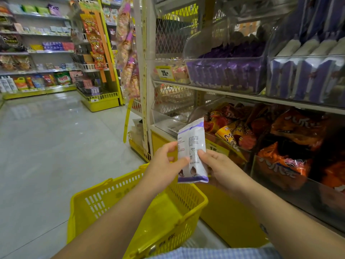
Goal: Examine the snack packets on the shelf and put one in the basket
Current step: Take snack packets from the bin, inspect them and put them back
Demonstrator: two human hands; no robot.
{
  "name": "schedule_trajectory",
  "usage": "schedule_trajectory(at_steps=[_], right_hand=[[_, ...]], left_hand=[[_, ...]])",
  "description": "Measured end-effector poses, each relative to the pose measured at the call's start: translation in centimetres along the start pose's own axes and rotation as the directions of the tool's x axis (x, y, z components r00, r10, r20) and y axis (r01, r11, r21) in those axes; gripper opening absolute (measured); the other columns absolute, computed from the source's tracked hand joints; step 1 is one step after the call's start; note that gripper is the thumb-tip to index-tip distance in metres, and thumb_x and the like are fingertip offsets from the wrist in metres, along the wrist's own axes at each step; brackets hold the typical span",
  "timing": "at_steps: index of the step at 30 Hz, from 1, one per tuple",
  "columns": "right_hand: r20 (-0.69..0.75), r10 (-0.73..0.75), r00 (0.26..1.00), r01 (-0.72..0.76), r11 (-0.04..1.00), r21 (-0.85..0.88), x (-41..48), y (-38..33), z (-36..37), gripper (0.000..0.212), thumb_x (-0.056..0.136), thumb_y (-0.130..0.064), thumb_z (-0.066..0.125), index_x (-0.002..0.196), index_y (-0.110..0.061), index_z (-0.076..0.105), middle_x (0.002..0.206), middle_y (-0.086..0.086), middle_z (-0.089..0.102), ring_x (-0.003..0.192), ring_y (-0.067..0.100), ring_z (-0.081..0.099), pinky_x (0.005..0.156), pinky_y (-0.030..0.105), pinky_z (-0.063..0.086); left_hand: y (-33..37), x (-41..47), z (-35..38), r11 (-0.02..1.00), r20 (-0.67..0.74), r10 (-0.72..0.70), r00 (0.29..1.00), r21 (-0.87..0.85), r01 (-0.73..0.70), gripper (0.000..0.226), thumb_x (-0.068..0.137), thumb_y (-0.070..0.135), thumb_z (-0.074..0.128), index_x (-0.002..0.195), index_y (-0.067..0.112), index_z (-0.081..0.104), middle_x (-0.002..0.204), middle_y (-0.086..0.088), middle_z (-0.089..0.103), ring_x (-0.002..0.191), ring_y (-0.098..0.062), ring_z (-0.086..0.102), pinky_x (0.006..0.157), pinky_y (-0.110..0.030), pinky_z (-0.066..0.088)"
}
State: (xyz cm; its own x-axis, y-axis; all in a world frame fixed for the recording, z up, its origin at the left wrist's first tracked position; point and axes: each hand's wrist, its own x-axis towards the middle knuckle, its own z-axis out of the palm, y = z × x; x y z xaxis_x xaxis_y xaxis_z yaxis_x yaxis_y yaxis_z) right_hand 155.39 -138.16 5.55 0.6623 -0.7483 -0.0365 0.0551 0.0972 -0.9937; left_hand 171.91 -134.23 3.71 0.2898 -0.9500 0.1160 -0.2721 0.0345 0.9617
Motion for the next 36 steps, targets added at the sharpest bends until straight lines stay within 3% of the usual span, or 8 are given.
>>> schedule_trajectory(at_steps=[3, 7, 12, 20, 24, 28, 32, 36], right_hand=[[-0.061, -0.095, 0.994, 0.088, 0.990, -0.112, 0.0, 0.1, 0.3, 0.025, 0.100, -0.025, 0.044, 0.114, -0.018, 0.064, 0.101, 0.009, 0.074, 0.086, 0.020, 0.072, 0.068, 0.033, 0.060], [-0.032, -0.154, 0.988, 0.147, 0.977, -0.157, -0.5, 0.0, 0.8, 0.021, 0.099, -0.018, 0.045, 0.106, -0.018, 0.065, 0.100, 0.013, 0.073, 0.077, 0.016, 0.072, 0.057, 0.023, 0.056], [0.000, -0.169, 0.986, 0.166, 0.964, -0.209, -0.6, -0.3, 0.9, 0.021, 0.099, -0.018, 0.045, 0.111, -0.017, 0.063, 0.102, 0.017, 0.071, 0.081, 0.021, 0.071, 0.067, 0.030, 0.060], [0.077, -0.123, 0.989, 0.135, 0.974, -0.181, -0.9, -0.5, 0.2, 0.024, 0.098, -0.020, 0.045, 0.113, -0.016, 0.065, 0.099, 0.003, 0.074, 0.084, 0.014, 0.072, 0.062, 0.022, 0.056], [0.105, -0.136, 0.985, 0.154, 0.972, -0.179, -0.9, -0.6, -0.1, 0.028, 0.095, -0.024, 0.047, 0.115, -0.015, 0.064, 0.100, 0.004, 0.074, 0.087, 0.014, 0.071, 0.066, 0.023, 0.056], [0.055, -0.126, 0.990, 0.126, 0.992, 0.002, -0.3, -0.5, -0.6, 0.040, 0.090, -0.032, 0.046, 0.122, -0.013, 0.059, 0.113, 0.011, 0.070, 0.105, 0.028, 0.067, 0.087, 0.043, 0.056], [-0.027, -0.163, 0.986, 0.165, 0.965, 0.202, -0.8, -1.4, -0.6, 0.033, 0.101, -0.024, 0.035, 0.127, -0.018, 0.054, 0.116, 0.008, 0.069, 0.103, 0.024, 0.068, 0.073, 0.033, 0.059], [-0.232, -0.313, 0.921, 0.317, 0.948, -0.018, -2.2, -3.3, -1.3, 0.039, 0.101, -0.013, 0.042, 0.137, -0.028, 0.039, 0.114, 0.001, 0.070, 0.097, 0.018, 0.070, 0.077, 0.035, 0.059]], left_hand=[[0.2, -0.4, 0.5, 0.997, 0.089, -0.035, 0.995, -0.068, 0.041, 0.094, 0.059, 0.033, 0.075, 0.143, 0.034, 0.034, 0.118, 0.018, 0.059, 0.088, -0.003, 0.070, 0.062, -0.024, 0.058], [0.0, -0.5, 0.7, 0.998, 0.109, -0.047, 0.993, -0.045, 0.052, 0.119, 0.054, 0.029, 0.076, 0.150, 0.043, 0.007, 0.113, 0.024, 0.056, 0.087, -0.004, 0.072, 0.069, -0.032, 0.060], [0.5, -0.4, 0.3, 0.997, 0.019, -0.076, 0.997, -0.021, 0.076, 0.106, 0.058, 0.028, 0.071, 0.150, 0.038, 0.020, 0.113, 0.013, 0.061, 0.092, -0.013, 0.071, 0.081, -0.047, 0.059], [1.0, -0.3, -1.0, 0.993, -0.053, -0.086, 0.995, -0.084, 0.082, 0.023, 0.093, 0.008, 0.052, 0.113, 0.014, 0.062, 0.097, -0.004, 0.073, 0.080, -0.023, 0.073, 0.079, -0.040, 0.059], [1.1, -0.3, -1.3, 0.994, -0.042, -0.061, 0.997, -0.090, 0.057, 0.026, 0.092, 0.004, 0.047, 0.100, 0.017, 0.068, 0.089, -0.004, 0.075, 0.078, -0.025, 0.073, 0.073, -0.036, 0.060], [1.4, -0.4, -0.8, 0.987, 0.061, 0.023, 0.998, -0.159, -0.013, 0.036, 0.093, 0.007, 0.050, 0.105, 0.037, 0.067, 0.097, 0.011, 0.074, 0.088, -0.010, 0.072, 0.067, -0.029, 0.059], [2.5, -1.0, -0.2, 0.978, 0.235, 0.080, 0.969, -0.207, -0.031, 0.046, 0.091, 0.023, 0.059, 0.100, 0.068, 0.054, 0.108, 0.019, 0.070, 0.100, -0.010, 0.069, 0.075, -0.034, 0.060], [4.6, -0.8, 0.7, 0.947, 0.121, 0.202, 0.972, -0.278, -0.162, 0.052, 0.090, 0.009, 0.064, 0.120, 0.048, 0.052, 0.115, 0.004, 0.069, 0.102, -0.017, 0.069, 0.083, -0.041, 0.059]])
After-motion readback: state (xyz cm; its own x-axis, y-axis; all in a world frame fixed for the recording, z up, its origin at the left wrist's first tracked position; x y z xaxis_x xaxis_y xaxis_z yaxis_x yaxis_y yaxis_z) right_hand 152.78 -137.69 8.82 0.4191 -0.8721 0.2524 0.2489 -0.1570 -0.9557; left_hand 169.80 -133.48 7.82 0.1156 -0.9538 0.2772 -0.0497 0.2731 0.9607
